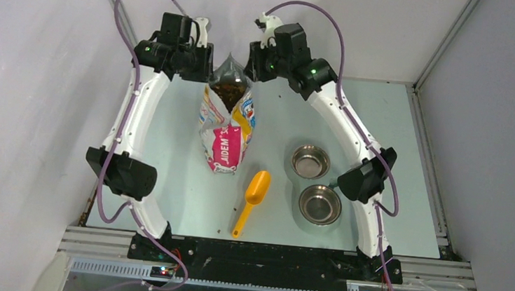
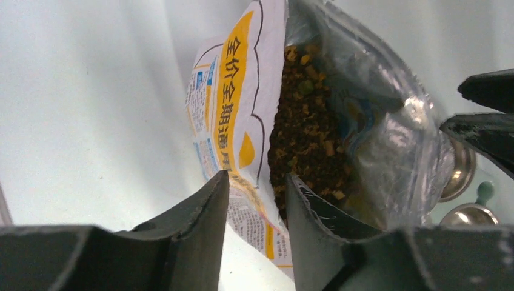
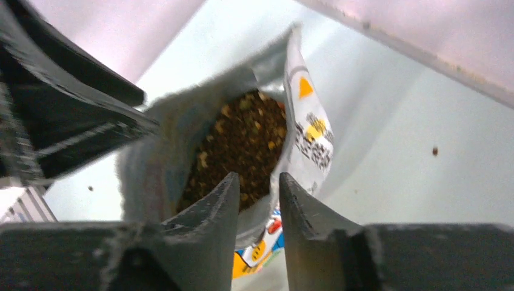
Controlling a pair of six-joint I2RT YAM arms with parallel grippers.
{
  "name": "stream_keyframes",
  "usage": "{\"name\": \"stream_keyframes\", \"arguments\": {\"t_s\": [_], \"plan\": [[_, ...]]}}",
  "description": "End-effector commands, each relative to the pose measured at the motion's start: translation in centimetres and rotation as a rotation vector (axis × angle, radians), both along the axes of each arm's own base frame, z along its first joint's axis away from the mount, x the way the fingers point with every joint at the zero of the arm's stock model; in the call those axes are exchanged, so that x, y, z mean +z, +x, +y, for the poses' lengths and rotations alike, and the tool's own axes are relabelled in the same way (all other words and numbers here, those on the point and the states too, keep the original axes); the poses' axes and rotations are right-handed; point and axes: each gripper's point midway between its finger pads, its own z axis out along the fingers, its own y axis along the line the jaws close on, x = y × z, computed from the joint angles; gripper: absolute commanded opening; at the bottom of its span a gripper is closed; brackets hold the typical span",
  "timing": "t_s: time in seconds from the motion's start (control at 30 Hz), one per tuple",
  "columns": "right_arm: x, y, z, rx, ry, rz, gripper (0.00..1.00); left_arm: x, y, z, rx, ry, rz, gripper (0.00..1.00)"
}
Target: Serve the pet food
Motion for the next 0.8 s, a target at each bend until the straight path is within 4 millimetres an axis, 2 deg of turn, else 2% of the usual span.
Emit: {"name": "stream_keyframes", "arguments": {"t_s": [0.0,0.03,0.17,0.3,0.43,0.47,0.5,0.53,0.57,0.6,0.63,0.67,0.7,0.73,0.77], "plan": [[6.5,0.0,1.9,0.035,0.150,-0.144,0.36,2.3,2.0,-1.2,-0.029,-0.056,-0.091,0.48],[6.1,0.3,2.0,0.033,0.145,-0.143,0.38,3.2,2.4,-1.3,-0.038,-0.057,-0.120,0.51],[4.6,1.1,2.5,0.028,0.133,-0.135,0.47,3.1,4.5,-1.9,-0.056,-0.023,-0.145,0.59],[2.4,2.3,3.2,0.026,0.110,-0.127,0.49,1.2,5.8,-2.1,-0.049,0.039,-0.119,0.61],[0.0,3.8,3.2,-0.008,0.079,-0.117,0.49,-0.3,6.7,-1.4,-0.006,0.079,-0.097,0.56],[-0.5,4.1,3.2,-0.013,0.071,-0.113,0.48,-0.4,6.9,-1.1,0.007,0.094,-0.099,0.53],[-0.7,4.4,3.1,-0.021,0.065,-0.115,0.41,-0.4,7.0,-0.9,0.015,0.102,-0.104,0.47],[-1.0,4.6,3.0,-0.027,0.058,-0.114,0.28,-0.3,7.2,-0.5,0.029,0.115,-0.108,0.44],[-1.2,4.9,2.7,-0.045,0.047,-0.120,0.21,0.0,7.2,-0.4,0.034,0.116,-0.120,0.36],[-1.1,5.2,2.5,-0.059,0.042,-0.128,0.08,0.2,7.4,0.1,0.048,0.124,-0.130,0.30],[-0.9,5.8,1.8,-0.101,0.019,-0.152,0.03,0.8,7.4,0.3,0.056,0.126,-0.148,0.19],[-0.3,6.0,1.6,-0.115,0.016,-0.173,0.00,1.0,7.6,0.9,0.080,0.145,-0.159,0.13],[0.1,6.9,0.4,-0.177,-0.020,-0.212,0.00,1.9,7.7,1.2,0.095,0.148,-0.191,0.04],[1.1,7.5,-0.3,-0.218,-0.026,-0.247,0.00,1.7,7.8,1.9,0.118,0.172,-0.196,0.02],[1.9,8.4,-1.7,-0.296,-0.061,-0.294,0.00,2.9,8.0,2.2,0.135,0.173,-0.242,0.01]]}}
